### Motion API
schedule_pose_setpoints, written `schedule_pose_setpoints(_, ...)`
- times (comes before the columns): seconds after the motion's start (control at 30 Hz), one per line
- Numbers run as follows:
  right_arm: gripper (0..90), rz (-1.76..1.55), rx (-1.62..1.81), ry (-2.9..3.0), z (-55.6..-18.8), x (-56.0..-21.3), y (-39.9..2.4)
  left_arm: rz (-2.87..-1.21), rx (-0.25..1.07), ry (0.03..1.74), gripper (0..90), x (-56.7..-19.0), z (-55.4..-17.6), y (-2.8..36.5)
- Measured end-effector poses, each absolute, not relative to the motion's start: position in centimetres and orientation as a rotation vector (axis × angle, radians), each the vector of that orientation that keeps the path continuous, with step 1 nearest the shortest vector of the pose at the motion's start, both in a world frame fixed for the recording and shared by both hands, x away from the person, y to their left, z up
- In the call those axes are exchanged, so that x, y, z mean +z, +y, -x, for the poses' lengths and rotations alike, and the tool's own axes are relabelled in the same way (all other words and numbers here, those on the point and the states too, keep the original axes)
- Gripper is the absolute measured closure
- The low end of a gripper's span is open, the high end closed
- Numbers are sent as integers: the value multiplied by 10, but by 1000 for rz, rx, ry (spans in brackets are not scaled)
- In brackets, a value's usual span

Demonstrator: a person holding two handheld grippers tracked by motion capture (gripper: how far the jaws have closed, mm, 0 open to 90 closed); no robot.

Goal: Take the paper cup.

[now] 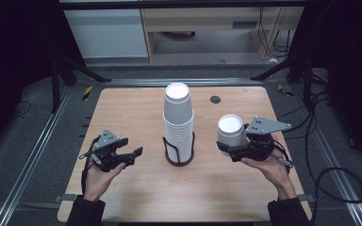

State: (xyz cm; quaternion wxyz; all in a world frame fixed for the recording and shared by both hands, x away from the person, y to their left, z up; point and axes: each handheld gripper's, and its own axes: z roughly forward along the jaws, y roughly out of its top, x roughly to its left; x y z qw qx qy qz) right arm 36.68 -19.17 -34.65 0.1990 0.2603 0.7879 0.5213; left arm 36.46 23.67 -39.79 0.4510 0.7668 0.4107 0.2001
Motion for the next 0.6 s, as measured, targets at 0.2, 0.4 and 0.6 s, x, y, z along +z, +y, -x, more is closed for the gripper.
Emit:
schedule_pose_setpoints(0.2, 169, -689, 1480, 2266, -365, -359, -185, -1928, 469, 957, 293, -396, -362, 231)
schedule_pose_setpoints(0.4, 169, -619, 1481, 2342, -363, -371, -177, -1944, 456, 921, 287, -394, -359, 225)
schedule_pose_setpoints(0.6, 167, -555, 1461, 2413, -363, -381, -168, -1956, 450, 894, 279, -391, -356, 222)
